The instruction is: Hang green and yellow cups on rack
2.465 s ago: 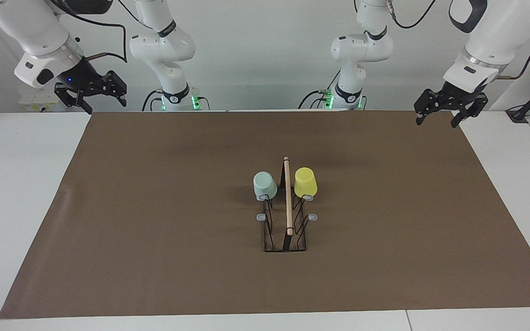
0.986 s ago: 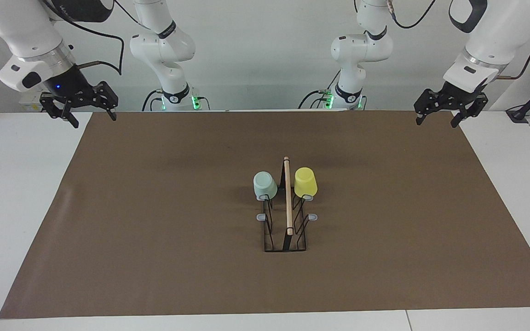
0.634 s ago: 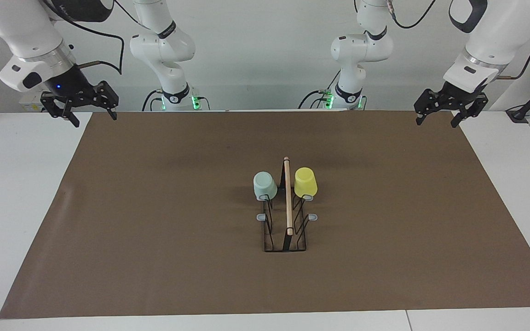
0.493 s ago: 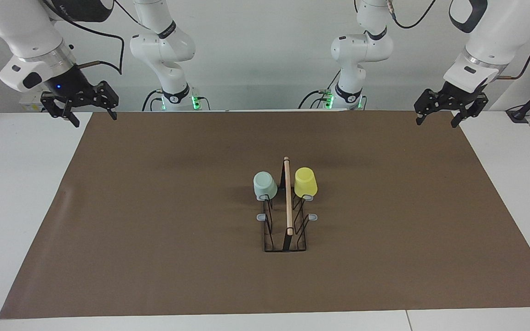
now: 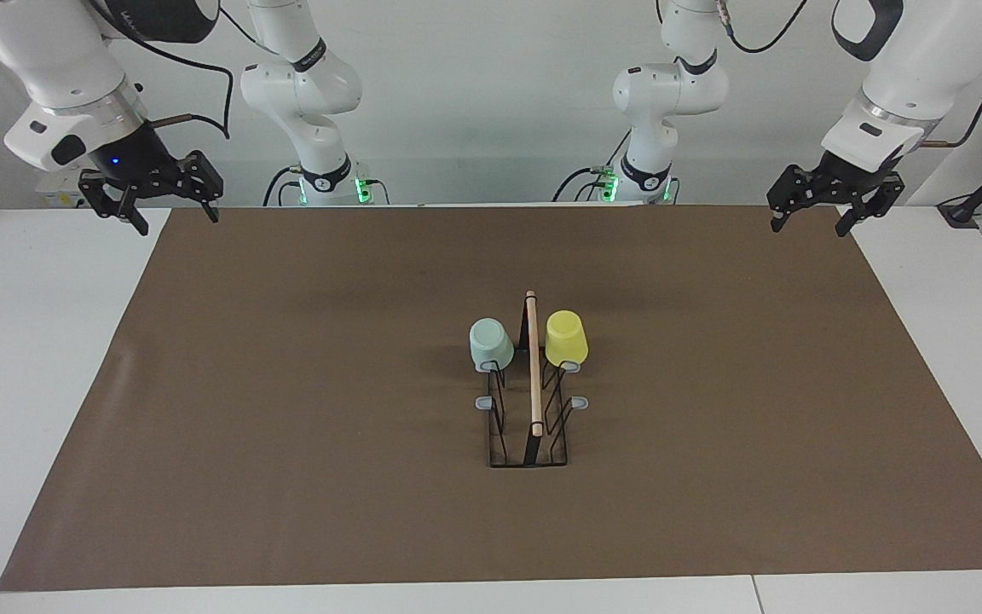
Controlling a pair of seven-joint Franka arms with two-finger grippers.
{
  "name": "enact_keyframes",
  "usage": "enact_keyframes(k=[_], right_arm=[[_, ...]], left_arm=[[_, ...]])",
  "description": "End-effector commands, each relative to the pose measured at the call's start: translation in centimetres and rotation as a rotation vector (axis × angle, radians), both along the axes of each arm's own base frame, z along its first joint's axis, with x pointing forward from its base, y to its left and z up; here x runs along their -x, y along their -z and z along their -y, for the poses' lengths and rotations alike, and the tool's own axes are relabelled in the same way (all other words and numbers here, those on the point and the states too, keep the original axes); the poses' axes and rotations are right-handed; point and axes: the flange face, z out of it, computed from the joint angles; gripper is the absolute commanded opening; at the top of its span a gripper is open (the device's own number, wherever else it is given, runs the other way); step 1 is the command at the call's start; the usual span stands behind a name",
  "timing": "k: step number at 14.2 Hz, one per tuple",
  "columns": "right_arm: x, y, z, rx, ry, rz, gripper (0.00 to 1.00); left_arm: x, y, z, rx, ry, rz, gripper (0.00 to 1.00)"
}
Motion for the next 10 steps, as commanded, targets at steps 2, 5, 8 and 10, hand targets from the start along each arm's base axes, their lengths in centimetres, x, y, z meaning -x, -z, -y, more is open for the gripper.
enact_keyframes(k=[2,5,8,10], right_arm=[[0.04,-0.27,-0.47,0.018,0.008,-0.011,1.0],[0.06,-0.26,-0.46,0.011,0.014,-0.012,1.0],[0.06,-0.26,-0.44,0.013,0.014,-0.012,1.0],[0.07,-0.26,-0.29,0.011,0.017,-0.012,1.0]], left_arm=[[0.9,-0.05,-0.12,-0.019,-0.01,-0.006,1.0],[0.82,-0.11,0.13,-0.019,-0.008,0.001,1.0],[0.73,-0.35,0.22,-0.019,-0.005,0.009,1.0],[0.72,-0.44,0.47,-0.018,0.01,0.012,1.0]])
